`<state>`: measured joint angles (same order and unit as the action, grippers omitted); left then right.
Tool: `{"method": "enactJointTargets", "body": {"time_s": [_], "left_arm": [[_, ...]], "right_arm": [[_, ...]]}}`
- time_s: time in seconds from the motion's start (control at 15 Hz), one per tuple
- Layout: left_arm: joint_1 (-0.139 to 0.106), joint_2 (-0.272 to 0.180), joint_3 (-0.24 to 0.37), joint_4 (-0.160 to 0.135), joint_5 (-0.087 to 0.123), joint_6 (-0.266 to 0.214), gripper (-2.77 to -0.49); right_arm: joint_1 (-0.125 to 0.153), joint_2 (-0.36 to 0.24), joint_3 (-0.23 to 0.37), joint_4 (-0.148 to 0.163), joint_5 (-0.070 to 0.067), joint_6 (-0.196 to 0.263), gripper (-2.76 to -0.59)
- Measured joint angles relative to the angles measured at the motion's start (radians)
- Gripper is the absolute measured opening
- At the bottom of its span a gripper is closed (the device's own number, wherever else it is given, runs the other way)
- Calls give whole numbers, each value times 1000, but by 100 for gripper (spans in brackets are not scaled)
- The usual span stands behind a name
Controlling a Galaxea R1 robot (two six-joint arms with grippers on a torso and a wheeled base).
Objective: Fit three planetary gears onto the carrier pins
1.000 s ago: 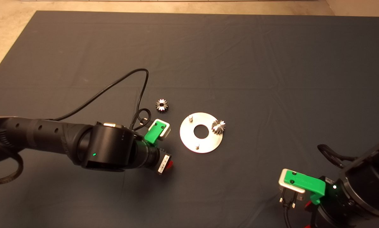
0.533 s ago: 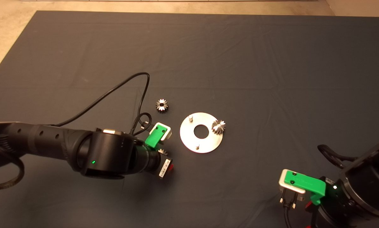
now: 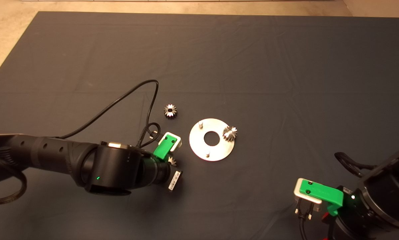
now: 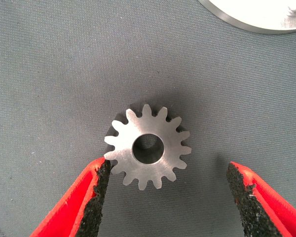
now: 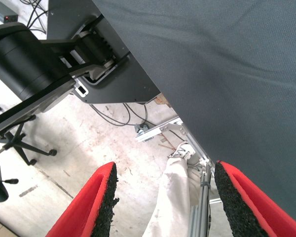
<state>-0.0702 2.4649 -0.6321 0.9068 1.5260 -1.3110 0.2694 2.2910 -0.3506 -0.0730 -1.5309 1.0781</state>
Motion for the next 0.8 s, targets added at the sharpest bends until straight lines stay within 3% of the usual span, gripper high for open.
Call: {"method": "enactJointTargets", "body": {"time_s": [0.33, 0.73, 0.8], "left_arm": [[1, -2, 0, 12, 4, 1, -189], [1, -2, 0, 29, 4, 1, -190], [1, -2, 0, 34, 5, 1, -198]], "right_arm": [[0, 0, 0, 0, 0, 0, -191], [0, 0, 0, 0, 0, 0, -191], [0, 0, 0, 0, 0, 0, -191]]}}
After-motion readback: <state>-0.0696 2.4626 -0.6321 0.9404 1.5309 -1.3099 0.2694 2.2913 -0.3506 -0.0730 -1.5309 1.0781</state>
